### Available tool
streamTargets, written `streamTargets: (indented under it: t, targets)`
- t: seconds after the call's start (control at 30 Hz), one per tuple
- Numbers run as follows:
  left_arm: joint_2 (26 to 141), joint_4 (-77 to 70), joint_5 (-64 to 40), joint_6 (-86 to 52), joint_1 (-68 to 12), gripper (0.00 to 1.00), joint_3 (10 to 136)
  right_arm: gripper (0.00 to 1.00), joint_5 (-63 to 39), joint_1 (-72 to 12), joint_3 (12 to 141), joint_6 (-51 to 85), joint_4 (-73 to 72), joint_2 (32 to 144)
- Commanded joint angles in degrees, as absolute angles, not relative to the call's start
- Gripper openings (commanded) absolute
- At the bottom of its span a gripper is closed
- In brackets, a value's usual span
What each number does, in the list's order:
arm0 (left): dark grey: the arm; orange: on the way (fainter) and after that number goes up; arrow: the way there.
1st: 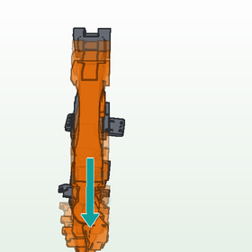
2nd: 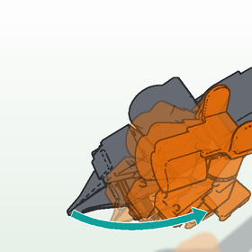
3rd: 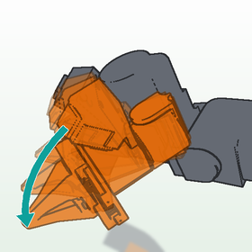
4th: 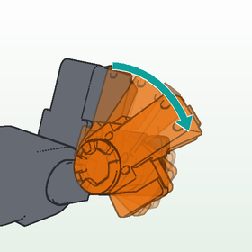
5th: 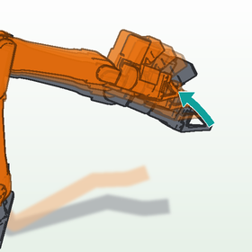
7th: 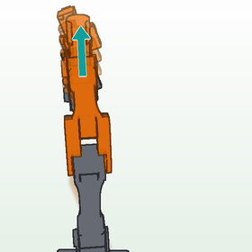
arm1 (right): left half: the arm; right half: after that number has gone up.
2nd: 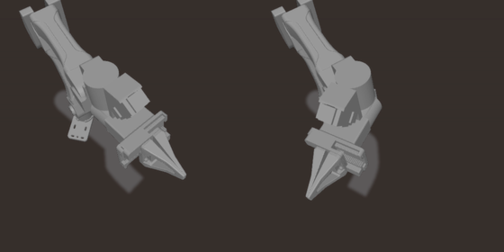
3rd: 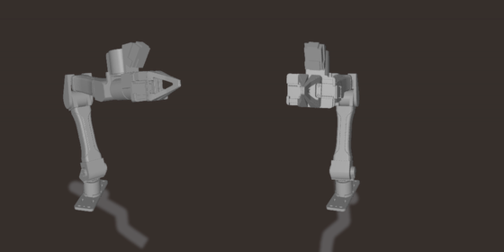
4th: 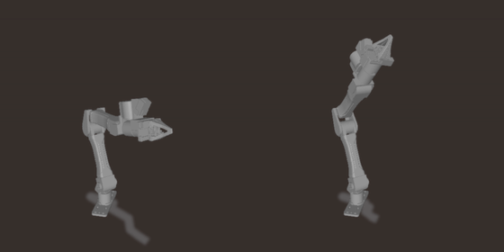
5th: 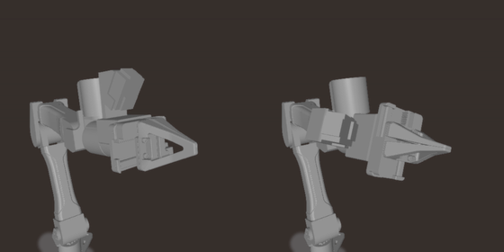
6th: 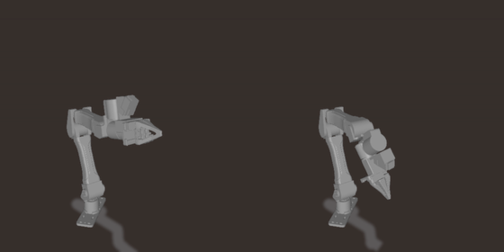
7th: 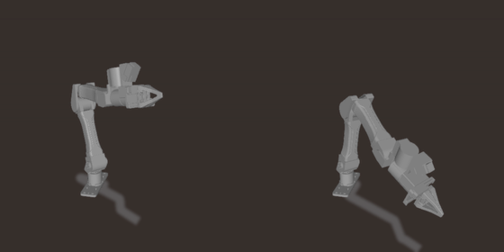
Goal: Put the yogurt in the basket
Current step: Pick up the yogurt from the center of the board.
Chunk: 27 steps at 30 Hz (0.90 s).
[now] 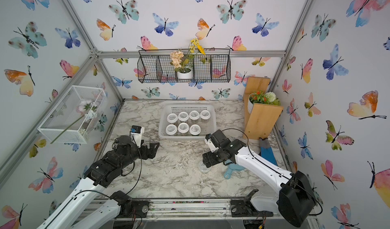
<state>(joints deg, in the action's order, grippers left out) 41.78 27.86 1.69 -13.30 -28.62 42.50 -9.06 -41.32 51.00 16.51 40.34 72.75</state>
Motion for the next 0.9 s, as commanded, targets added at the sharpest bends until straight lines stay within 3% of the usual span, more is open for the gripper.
streamTargets:
  t: [0.0, 0.87]
  targets:
    - [41.53, 27.42, 0.81, -12.82, -29.05, 0.97, 42.02, 0.84, -8.93, -42.14, 50.92, 17.75, 42.14, 72.28]
    - [41.82, 26.98, 0.09, -12.57, -29.67, 1.00, 41.66, 0.83, -5.58, -45.25, 51.51, 18.46, 42.45, 74.65]
